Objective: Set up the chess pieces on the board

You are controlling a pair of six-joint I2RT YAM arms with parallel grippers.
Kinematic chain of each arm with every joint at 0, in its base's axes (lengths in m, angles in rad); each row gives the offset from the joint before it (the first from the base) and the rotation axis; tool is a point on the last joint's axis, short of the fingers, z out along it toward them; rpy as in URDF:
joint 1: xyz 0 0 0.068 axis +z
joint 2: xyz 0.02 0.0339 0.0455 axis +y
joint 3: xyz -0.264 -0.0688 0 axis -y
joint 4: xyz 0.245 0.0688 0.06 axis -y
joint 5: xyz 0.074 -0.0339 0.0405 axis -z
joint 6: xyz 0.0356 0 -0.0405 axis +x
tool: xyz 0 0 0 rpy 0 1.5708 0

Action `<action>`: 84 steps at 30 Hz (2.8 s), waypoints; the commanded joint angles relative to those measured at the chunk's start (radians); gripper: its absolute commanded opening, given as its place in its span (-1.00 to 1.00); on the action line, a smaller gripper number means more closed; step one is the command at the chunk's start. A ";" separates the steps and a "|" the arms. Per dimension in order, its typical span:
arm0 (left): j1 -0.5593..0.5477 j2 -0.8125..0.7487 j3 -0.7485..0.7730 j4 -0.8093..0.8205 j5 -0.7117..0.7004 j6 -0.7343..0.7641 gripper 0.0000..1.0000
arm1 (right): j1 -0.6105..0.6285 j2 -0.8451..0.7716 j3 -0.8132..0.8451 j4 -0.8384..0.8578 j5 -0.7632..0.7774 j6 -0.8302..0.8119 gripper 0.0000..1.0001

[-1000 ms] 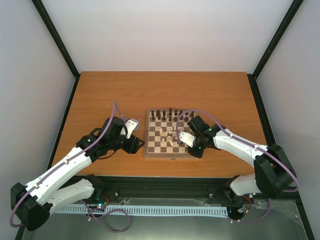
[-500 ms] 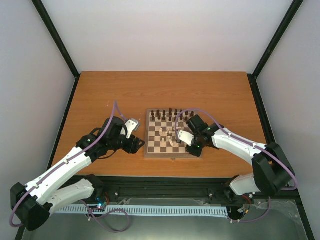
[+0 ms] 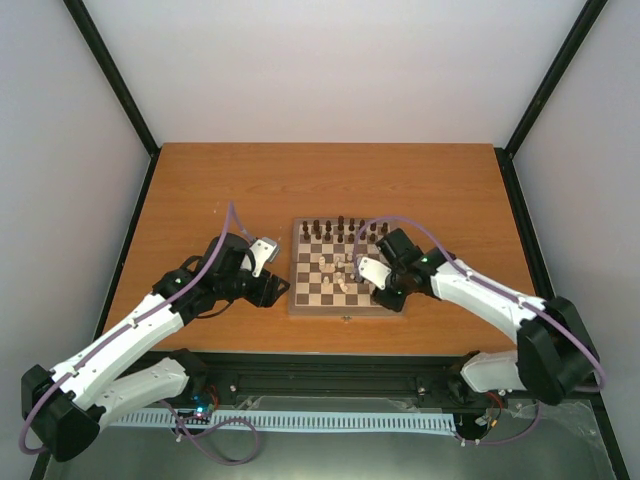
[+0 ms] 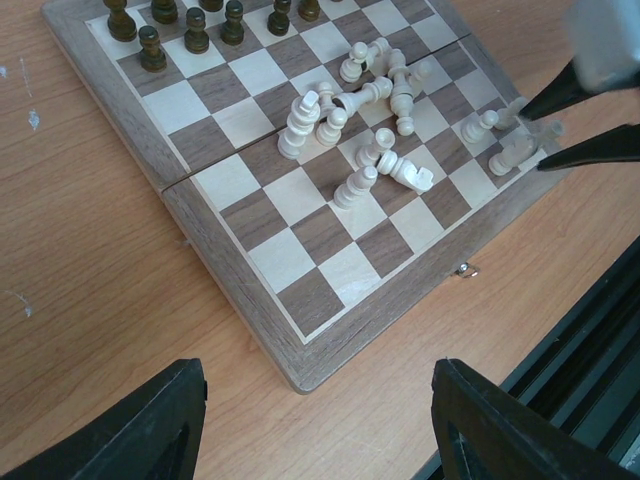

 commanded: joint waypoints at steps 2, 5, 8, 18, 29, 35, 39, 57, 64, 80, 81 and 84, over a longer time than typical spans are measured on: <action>-0.009 0.044 0.043 -0.022 -0.048 -0.030 0.26 | -0.040 -0.146 0.002 0.013 -0.030 0.018 -0.23; -0.015 0.094 0.069 -0.032 -0.058 -0.079 0.21 | -0.060 -0.188 -0.016 0.040 0.012 0.034 -0.21; -0.055 0.147 0.101 -0.026 -0.097 -0.135 0.20 | -0.071 -0.213 -0.028 0.061 0.052 0.048 -0.21; -0.235 0.468 0.251 0.054 -0.174 -0.132 0.17 | -0.142 -0.286 -0.062 0.183 0.308 0.103 -0.13; -0.295 0.685 0.360 0.060 -0.347 -0.150 0.11 | -0.234 -0.323 -0.058 0.169 0.271 0.118 -0.08; -0.295 0.727 0.392 0.076 -0.365 -0.140 -0.01 | -0.234 -0.321 -0.061 0.169 0.269 0.115 -0.08; -0.295 0.780 0.423 0.078 -0.350 -0.123 -0.15 | -0.235 -0.318 -0.063 0.170 0.271 0.113 -0.08; -0.295 0.781 0.428 0.061 -0.352 -0.110 -0.70 | -0.234 -0.316 -0.069 0.171 0.265 0.100 -0.09; -0.295 0.642 0.356 0.041 -0.266 -0.087 -0.71 | -0.234 -0.309 -0.069 0.167 0.260 0.098 -0.09; -0.298 0.667 0.285 0.044 -0.145 -0.063 -0.72 | -0.234 -0.287 -0.069 0.161 0.254 0.096 -0.10; -0.298 0.672 0.286 0.046 -0.143 -0.063 -0.72 | -0.234 -0.286 -0.069 0.161 0.253 0.094 -0.10; -0.298 0.685 0.289 0.051 -0.144 -0.063 -0.71 | -0.234 -0.285 -0.069 0.160 0.251 0.093 -0.10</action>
